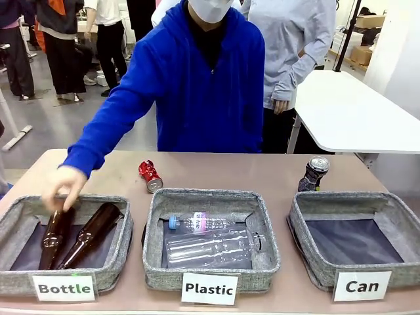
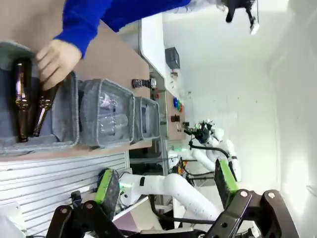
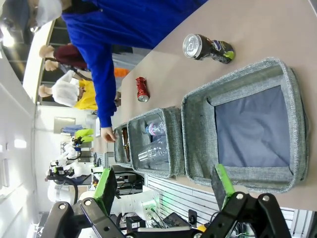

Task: Sort the can waste into the basket.
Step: Pick up the can waste from the table and place it in the right Fabric basket.

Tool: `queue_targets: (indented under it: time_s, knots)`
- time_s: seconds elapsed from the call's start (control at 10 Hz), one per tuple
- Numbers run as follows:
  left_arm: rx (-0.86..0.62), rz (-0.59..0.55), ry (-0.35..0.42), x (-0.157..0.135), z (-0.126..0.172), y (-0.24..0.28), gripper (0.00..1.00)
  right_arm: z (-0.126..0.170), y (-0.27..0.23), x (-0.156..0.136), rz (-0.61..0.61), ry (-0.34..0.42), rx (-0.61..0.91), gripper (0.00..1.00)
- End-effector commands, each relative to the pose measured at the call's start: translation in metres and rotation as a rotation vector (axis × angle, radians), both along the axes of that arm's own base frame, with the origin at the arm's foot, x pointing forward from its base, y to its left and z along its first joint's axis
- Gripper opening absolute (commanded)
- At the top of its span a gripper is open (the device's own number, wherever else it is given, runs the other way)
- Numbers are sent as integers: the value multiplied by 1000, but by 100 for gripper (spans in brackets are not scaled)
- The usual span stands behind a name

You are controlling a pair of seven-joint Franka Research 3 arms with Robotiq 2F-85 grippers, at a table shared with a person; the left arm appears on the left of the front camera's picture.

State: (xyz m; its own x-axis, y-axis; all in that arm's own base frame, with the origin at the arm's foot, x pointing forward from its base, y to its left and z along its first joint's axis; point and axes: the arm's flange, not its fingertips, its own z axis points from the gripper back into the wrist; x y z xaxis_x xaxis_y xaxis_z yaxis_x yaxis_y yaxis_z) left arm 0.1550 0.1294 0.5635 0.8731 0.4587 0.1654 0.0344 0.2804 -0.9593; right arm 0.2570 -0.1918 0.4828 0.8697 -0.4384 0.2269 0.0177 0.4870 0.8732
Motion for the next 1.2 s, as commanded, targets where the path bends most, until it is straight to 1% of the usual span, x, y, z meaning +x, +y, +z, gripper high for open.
queue_targets:
  time_s: [0.0, 0.2, 0.3, 0.4, 0.5, 0.7, 0.8, 0.9, 1.0, 1.1]
  knots:
    - [5, -44, -40, 5, 3, -9, 100, 0, -1, 2, 6, -36, 8, 100]
    - [5, -44, -40, 5, 3, -9, 100, 0, -1, 2, 6, -36, 8, 100]
    - [13, -41, -22, 7, 4, -12, 100, 0, -1, 2, 6, -36, 8, 100]
    - [87, -108, -1, 19, 10, -43, 100, 0, -1, 2, 6, -36, 8, 100]
    - [173, -160, 0, 39, 18, -68, 100, 0, -1, 2, 6, -36, 8, 100]
    - [303, -295, -1, 92, 23, -120, 100, 0, -1, 2, 6, -36, 8, 100]
    - [344, -396, 14, 127, 21, -143, 100, 0, -1, 2, 6, -36, 8, 100]
    - [404, -504, 45, 178, 14, -172, 100, 0, -1, 2, 6, -36, 8, 100]
    - [433, -602, 59, 213, 3, -194, 100, 0, -1, 2, 6, -36, 8, 100]
    - [508, -582, 90, 253, -15, -218, 100, 0, -1, 2, 6, -36, 8, 100]
